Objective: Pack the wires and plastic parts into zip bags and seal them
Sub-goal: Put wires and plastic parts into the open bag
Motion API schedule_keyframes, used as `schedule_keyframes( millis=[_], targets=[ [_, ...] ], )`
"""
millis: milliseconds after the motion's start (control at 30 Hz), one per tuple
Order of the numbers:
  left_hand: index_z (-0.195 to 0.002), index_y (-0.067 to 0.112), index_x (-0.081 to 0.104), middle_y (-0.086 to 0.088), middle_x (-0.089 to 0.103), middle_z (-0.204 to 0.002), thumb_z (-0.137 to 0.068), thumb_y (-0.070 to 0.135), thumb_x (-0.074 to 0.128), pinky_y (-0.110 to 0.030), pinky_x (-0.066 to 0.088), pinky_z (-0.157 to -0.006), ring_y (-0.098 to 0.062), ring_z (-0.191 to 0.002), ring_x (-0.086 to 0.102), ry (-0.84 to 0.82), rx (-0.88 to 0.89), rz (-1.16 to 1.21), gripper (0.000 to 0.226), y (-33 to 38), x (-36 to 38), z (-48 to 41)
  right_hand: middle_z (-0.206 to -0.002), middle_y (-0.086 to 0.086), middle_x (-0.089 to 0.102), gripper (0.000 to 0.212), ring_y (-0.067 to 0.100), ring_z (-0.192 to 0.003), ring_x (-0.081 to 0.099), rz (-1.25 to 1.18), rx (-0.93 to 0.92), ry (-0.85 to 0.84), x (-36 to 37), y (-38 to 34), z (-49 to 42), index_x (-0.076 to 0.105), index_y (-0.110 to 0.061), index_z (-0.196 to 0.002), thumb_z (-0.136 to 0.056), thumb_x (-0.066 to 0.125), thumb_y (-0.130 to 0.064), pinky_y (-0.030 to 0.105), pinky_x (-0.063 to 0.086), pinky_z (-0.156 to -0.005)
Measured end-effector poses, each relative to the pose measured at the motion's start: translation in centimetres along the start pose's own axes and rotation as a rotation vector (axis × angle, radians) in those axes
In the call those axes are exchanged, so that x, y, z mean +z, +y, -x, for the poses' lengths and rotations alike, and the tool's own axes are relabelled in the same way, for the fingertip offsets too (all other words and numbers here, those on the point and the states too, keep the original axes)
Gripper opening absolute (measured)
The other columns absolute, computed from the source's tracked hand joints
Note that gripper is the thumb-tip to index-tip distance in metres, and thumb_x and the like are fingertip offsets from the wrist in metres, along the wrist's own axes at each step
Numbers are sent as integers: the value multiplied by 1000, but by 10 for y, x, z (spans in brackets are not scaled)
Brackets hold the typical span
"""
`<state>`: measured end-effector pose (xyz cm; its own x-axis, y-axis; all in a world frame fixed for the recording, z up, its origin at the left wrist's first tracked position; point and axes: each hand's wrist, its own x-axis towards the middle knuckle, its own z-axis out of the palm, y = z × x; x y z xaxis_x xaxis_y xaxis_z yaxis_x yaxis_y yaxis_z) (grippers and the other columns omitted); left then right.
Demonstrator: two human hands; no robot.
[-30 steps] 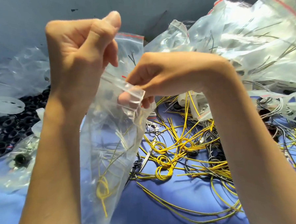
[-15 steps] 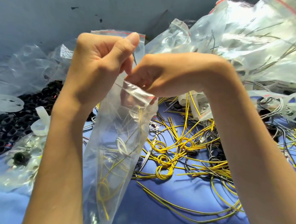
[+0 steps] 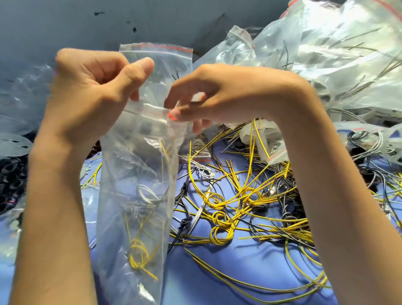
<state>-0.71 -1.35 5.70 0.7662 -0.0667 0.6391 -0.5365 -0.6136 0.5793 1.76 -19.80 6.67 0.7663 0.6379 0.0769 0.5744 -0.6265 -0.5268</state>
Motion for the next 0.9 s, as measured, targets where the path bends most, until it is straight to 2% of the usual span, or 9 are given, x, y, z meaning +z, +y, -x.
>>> schedule_keyframes(
  millis=[33,133,167,300,433,533,667,900],
  targets=[
    [-49,17,51,-5,37,-47,-89,37,60,-19,16,-42,-7,-41,25,16,-15,15,45,-2,-3,0,-67,-19,63,23,-6,-59,61,-7,-3,16,-1,1,1,64,-26,-108,-92,57,-41,9,44,-49],
    [-48,27,57,3,39,-41,-85,43,58,-22,17,-43,-7,-42,25,51,-62,63,41,-5,-10,-2,-101,-17,60,33,0,-77,65,26,-7,45,-3,5,1,59,-31,-116,-87,62,-44,9,44,-56],
    [-48,27,57,4,40,-41,-85,44,58,-22,18,-44,-7,-42,26,56,-66,63,41,-5,-11,-2,-107,-16,60,35,1,-80,65,44,-4,36,-4,5,1,58,-32,-117,-85,64,-46,8,43,-56],
    [-48,29,58,7,43,-41,-87,40,58,-20,17,-44,-6,-41,27,46,-44,49,40,0,-8,-2,-99,-14,70,40,-2,-79,65,105,40,-138,-2,1,2,59,-35,-115,-79,69,-49,20,51,-71],
    [-51,22,49,4,42,-44,-91,30,59,-15,16,-40,-5,-38,27,42,-6,-6,42,5,-2,0,-95,-16,71,47,1,-78,67,144,83,-262,3,-1,0,59,-37,-114,-71,75,-51,19,45,-62],
    [-53,19,49,5,43,-45,-92,27,58,-13,17,-40,-4,-38,29,36,9,-24,42,8,-2,1,-94,-18,71,49,1,-80,67,169,93,-274,4,-1,-1,59,-39,-113,-69,74,-55,20,42,-63],
    [-53,20,49,4,46,-49,-91,29,58,-13,20,-41,-5,-40,32,35,7,-27,40,9,-2,2,-94,-16,72,48,5,-83,67,153,95,-267,3,0,-1,59,-38,-112,-70,73,-55,23,45,-66],
    [-53,18,50,4,44,-44,-90,31,59,-14,19,-42,-4,-38,29,1,6,18,40,6,2,-1,-94,-13,72,48,4,-85,67,144,100,-261,3,-1,-1,59,-38,-113,-71,69,-60,26,50,-72]
  ],
)
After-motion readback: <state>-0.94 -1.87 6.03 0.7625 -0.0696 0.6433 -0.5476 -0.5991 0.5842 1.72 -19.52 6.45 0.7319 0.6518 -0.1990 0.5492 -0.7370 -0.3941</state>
